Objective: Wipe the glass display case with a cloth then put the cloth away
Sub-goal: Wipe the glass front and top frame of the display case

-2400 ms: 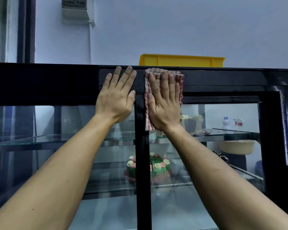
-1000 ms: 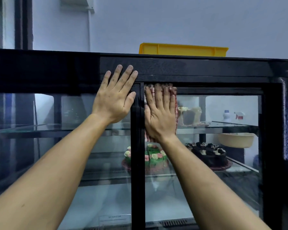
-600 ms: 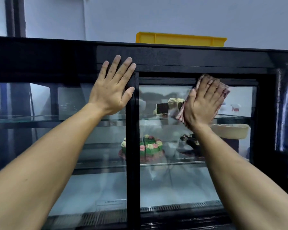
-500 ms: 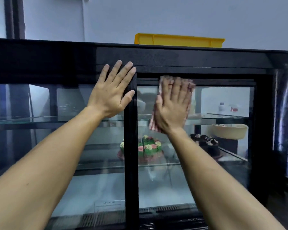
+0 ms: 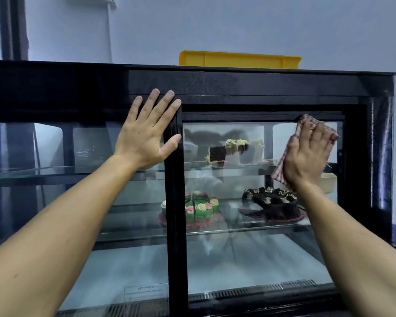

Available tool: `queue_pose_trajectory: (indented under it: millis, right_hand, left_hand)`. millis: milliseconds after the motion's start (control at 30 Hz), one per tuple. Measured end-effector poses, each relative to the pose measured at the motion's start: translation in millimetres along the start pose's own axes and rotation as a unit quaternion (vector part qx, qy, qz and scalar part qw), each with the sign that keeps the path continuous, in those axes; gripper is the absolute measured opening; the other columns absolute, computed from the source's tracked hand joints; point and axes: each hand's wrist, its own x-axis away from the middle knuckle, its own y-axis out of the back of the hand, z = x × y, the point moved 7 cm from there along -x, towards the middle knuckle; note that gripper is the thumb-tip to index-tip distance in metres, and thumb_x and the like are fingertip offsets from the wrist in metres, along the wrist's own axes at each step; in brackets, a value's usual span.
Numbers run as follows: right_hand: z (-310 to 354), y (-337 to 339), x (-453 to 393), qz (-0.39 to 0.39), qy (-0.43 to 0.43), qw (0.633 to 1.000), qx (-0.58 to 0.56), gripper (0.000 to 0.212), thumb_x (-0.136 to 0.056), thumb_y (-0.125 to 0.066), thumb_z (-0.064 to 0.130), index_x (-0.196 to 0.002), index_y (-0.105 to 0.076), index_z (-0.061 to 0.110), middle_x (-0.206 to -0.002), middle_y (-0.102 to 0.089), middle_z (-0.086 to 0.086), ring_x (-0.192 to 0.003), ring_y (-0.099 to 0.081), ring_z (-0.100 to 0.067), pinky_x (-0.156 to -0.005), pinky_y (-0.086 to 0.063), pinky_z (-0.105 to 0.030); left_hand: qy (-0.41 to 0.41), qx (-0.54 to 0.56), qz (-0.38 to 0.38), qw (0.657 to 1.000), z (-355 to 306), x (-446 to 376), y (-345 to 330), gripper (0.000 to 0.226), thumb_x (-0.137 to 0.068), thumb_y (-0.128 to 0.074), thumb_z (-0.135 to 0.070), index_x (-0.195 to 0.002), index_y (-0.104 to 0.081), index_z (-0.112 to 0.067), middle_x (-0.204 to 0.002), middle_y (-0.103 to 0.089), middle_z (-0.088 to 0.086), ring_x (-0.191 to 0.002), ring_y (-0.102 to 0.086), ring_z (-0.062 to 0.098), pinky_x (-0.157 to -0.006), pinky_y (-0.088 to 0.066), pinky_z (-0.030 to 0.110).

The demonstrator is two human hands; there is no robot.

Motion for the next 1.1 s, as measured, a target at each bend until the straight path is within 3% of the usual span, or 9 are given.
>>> queue_pose_trajectory:
  millis: [167,267,367,533,600,733,867,933,1100]
  right_hand:
    - [44,-5,22,-0.044,-0.106,0.993,-0.024,0.068,-0.107,-0.014,0.048,-0.168,-0.005,0.019,-0.175,0.001,-0.015,-0.161,0.003,-0.038,-0.128,0.007,-0.053]
    - [132,-14,54,-0.048,0.039,0.998,-0.001,0.066,-0.11,-0.018,0.045,-0.167,-0.002,0.017,-0.173,0.006,-0.017,-0.16,0.001,-0.039,-0.128,0.003,-0.057]
    - [208,-33,88,-0.014,0.205,0.979,0.003,0.064,-0.11,-0.024,0.045,-0.166,-0.004,0.022,-0.171,0.01,-0.013,-0.16,0.0,-0.038,-0.129,-0.005,-0.059]
    - [193,-38,79,-0.004,0.36,0.933,0.015,0.059,-0.109,-0.033,0.047,-0.165,-0.026,0.03,-0.174,-0.016,-0.009,-0.161,-0.012,-0.031,-0.13,-0.011,-0.053]
    - [151,-32,49,-0.006,0.325,0.945,0.034,0.061,-0.109,-0.029,0.05,-0.165,-0.024,0.03,-0.174,-0.014,-0.009,-0.161,-0.011,-0.031,-0.129,-0.012,-0.055]
    - [50,-10,-3,0.007,0.139,0.99,0.036,0.066,-0.107,-0.016,0.056,-0.168,-0.009,0.031,-0.176,0.001,-0.007,-0.162,0.004,-0.028,-0.13,-0.002,-0.054]
    - [39,-5,2,-0.004,0.031,0.999,0.016,0.07,-0.106,-0.015,0.051,-0.168,-0.004,0.021,-0.174,0.006,-0.015,-0.161,0.008,-0.034,-0.128,-0.002,-0.058]
    - [75,-9,24,-0.012,0.06,0.998,0.018,0.069,-0.108,-0.016,0.052,-0.168,-0.005,0.019,-0.174,0.004,-0.018,-0.161,0.004,-0.037,-0.128,-0.002,-0.06]
    - [185,-34,81,0.013,0.291,0.956,0.023,0.063,-0.109,-0.027,0.05,-0.166,-0.021,0.024,-0.174,-0.007,-0.014,-0.161,-0.006,-0.036,-0.129,-0.005,-0.056]
  left_hand:
    - [0.002,0.004,0.003,1.0,0,0,2,0.073,-0.102,-0.03,-0.062,-0.167,-0.02,-0.029,-0.175,-0.011,0.001,-0.162,-0.005,0.027,-0.13,-0.004,0.054]
    - [-0.003,0.014,0.01,1.0,-1,0,2,0.067,-0.103,-0.031,-0.059,-0.165,-0.023,-0.035,-0.175,-0.01,0.001,-0.162,-0.004,0.027,-0.13,-0.002,0.054]
    - [-0.005,0.016,0.002,1.0,0,1,2,0.065,-0.104,-0.032,-0.058,-0.165,-0.025,-0.036,-0.175,-0.011,0.002,-0.162,-0.005,0.028,-0.129,-0.004,0.055]
    - [-0.018,0.005,-0.004,1.0,-1,1,0,0.062,-0.104,-0.034,-0.058,-0.163,-0.028,-0.04,-0.175,-0.01,0.003,-0.162,-0.005,0.03,-0.128,-0.009,0.06]
    - [-0.015,0.003,-0.007,1.0,0,1,0,0.063,-0.103,-0.035,-0.057,-0.163,-0.029,-0.039,-0.175,-0.011,0.004,-0.162,-0.005,0.031,-0.127,-0.01,0.061]
    - [-0.015,-0.003,-0.01,1.0,-2,1,-1,0.064,-0.103,-0.036,-0.057,-0.163,-0.029,-0.038,-0.175,-0.011,0.004,-0.161,-0.006,0.032,-0.127,-0.011,0.062]
    - [-0.015,-0.008,-0.006,1.0,-3,0,-2,0.067,-0.102,-0.036,-0.057,-0.165,-0.025,-0.035,-0.175,-0.01,0.004,-0.161,-0.005,0.033,-0.127,-0.008,0.062]
    - [-0.012,-0.011,-0.006,1.0,-3,0,-2,0.07,-0.102,-0.034,-0.057,-0.166,-0.02,-0.032,-0.175,-0.01,0.004,-0.161,-0.005,0.032,-0.128,-0.007,0.06]
    - [-0.007,-0.008,-0.009,1.0,-1,0,-3,0.076,-0.102,-0.032,-0.055,-0.167,-0.016,-0.021,-0.175,-0.011,0.004,-0.161,-0.007,0.03,-0.129,-0.007,0.056]
